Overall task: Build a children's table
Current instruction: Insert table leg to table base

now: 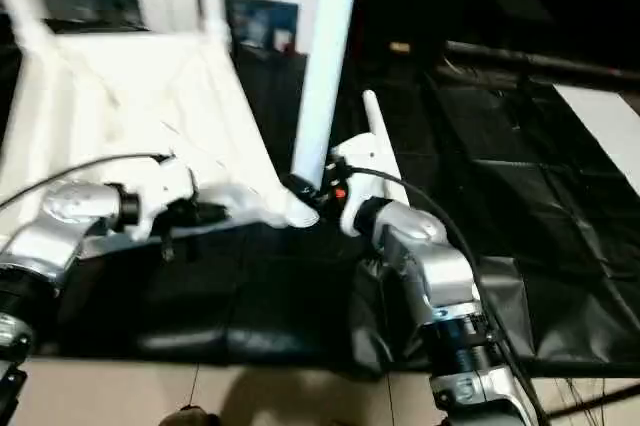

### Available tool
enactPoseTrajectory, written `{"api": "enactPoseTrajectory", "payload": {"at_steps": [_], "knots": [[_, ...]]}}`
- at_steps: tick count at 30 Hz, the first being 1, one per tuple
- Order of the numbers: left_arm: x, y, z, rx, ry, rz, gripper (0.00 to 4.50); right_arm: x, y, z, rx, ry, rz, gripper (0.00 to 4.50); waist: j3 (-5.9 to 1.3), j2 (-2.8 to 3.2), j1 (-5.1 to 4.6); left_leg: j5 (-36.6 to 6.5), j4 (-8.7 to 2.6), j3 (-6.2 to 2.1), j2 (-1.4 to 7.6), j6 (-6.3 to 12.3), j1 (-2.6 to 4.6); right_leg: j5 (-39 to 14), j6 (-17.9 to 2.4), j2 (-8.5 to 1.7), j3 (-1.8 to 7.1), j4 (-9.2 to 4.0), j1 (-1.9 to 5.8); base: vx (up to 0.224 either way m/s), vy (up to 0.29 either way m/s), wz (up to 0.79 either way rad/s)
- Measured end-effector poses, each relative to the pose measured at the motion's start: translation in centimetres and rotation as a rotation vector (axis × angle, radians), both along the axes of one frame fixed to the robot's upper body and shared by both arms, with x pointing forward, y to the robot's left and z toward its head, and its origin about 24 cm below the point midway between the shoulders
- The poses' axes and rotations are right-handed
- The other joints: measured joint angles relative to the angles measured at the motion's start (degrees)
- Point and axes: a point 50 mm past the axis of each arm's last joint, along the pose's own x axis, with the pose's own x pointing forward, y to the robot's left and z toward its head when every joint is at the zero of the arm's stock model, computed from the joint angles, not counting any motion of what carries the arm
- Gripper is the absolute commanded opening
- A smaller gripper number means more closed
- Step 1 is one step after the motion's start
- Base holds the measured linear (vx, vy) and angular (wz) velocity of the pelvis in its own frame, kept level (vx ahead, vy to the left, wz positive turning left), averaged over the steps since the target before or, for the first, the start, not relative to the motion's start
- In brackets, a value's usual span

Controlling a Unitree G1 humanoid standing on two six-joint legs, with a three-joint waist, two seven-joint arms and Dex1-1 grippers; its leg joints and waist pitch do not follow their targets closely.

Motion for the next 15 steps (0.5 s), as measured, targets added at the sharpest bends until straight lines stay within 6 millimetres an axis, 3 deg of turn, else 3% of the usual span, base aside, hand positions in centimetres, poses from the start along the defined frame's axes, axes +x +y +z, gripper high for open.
{"api": "enactPoseTrajectory", "payload": {"at_steps": [3,9,15], "knots": [[-0.1,0.1,-0.1,0.001,0.008,-0.004,0.00,0.2,0.1,0.6,0.003,-0.029,0.004,1.86,0.04,0.05,0.18,0.18,-0.17,0.03,0.29,-0.31,0.08,0.18,-0.28,0.00,-0.45,-0.16,0.00,-0.068,-0.024,-0.04],[-0.6,0.0,-0.3,-0.040,0.082,-0.061,0.00,0.6,0.1,-0.2,0.014,0.003,0.038,1.86,0.04,0.05,0.44,0.45,-0.27,0.11,0.53,-0.75,0.23,1.01,-0.57,-0.01,-0.73,-0.32,-0.01,0.000,0.000,0.00],[-0.9,0.1,-0.2,-0.040,0.108,-0.103,0.00,0.6,-0.1,-0.5,0.005,0.020,0.118,1.86,0.03,0.04,1.73,0.45,-0.49,0.54,0.74,-0.71,0.37,0.91,-0.64,0.00,-0.78,-0.44,0.00,0.000,0.000,0.00]]}}
